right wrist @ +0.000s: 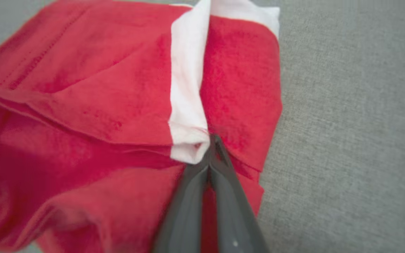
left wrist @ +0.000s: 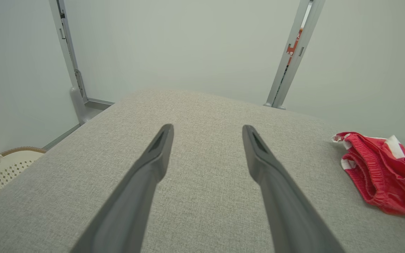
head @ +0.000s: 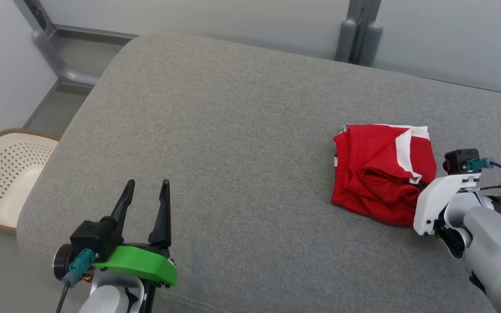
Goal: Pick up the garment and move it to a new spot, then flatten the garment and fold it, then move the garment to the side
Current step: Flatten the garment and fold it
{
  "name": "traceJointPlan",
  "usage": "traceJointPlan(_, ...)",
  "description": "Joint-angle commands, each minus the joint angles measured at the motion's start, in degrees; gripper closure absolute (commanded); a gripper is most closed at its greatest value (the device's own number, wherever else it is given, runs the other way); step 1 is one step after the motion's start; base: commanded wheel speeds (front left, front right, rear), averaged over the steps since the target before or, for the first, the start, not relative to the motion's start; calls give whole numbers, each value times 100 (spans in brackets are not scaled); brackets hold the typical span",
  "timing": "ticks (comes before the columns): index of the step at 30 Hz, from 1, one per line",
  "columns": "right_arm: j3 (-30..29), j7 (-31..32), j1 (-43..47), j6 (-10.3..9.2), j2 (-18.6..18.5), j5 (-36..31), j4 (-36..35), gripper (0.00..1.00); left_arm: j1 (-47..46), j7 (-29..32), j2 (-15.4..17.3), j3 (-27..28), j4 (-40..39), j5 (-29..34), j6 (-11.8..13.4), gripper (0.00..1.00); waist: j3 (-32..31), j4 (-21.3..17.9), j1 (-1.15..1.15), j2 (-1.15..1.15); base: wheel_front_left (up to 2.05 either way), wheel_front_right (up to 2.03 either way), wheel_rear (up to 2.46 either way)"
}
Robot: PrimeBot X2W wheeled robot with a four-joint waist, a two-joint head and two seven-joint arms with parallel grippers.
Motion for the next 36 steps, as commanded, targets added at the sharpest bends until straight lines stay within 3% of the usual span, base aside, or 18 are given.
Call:
traceJointPlan(1,7,-92,-144,-9,-28,24,24,100,-97,-15,-24,32,37,44,-35,0,151,187,0,0,0,0,0)
traceJointPlan(7,59,-222,-657,-9,43,-27,112,100,-153,-15,-175,67,123,103,-120,0,265,372,0,0,0,0,0)
traceJointPlan(17,373,-364,-1498,-9,543,-13,152,100,-236,-15,-416,232,298,259,-277,0,443,425,0,0,0,0,0)
traceJointPlan(22,573,-656,-1650,-9,699,61,20,100,-229,-15,-470,353,368,320,-346,0,324,215,0,0,0,0,0)
traceJointPlan(28,708,-1133,-1474,-9,547,128,-356,100,-21,-15,-366,543,317,444,-339,0,-18,-285,0,0,0,0,0)
traceJointPlan(29,714,-1181,-1443,-9,534,137,-440,86,11,-15,-340,585,297,460,-327,0,-76,-389,0,0,0,0,0)
traceJointPlan(30,681,-1240,-1407,-9,485,146,-541,65,41,-15,-307,605,279,472,-327,0,-137,-507,0,0,0,0,0)
traceJointPlan(31,664,-1273,-1369,-9,466,154,-636,25,73,-15,-277,637,261,473,-313,0,-188,-617,0,0,0,0,0)
traceJointPlan(32,639,-1304,-1311,-9,405,144,-730,0,104,-15,-246,648,248,479,-311,0,-241,-737,0,0,0,0,0)
traceJointPlan(36,457,-1355,-1086,-9,231,36,-1134,0,193,4,-147,716,181,480,-271,0,-402,-1158,0,0,0,0,0)
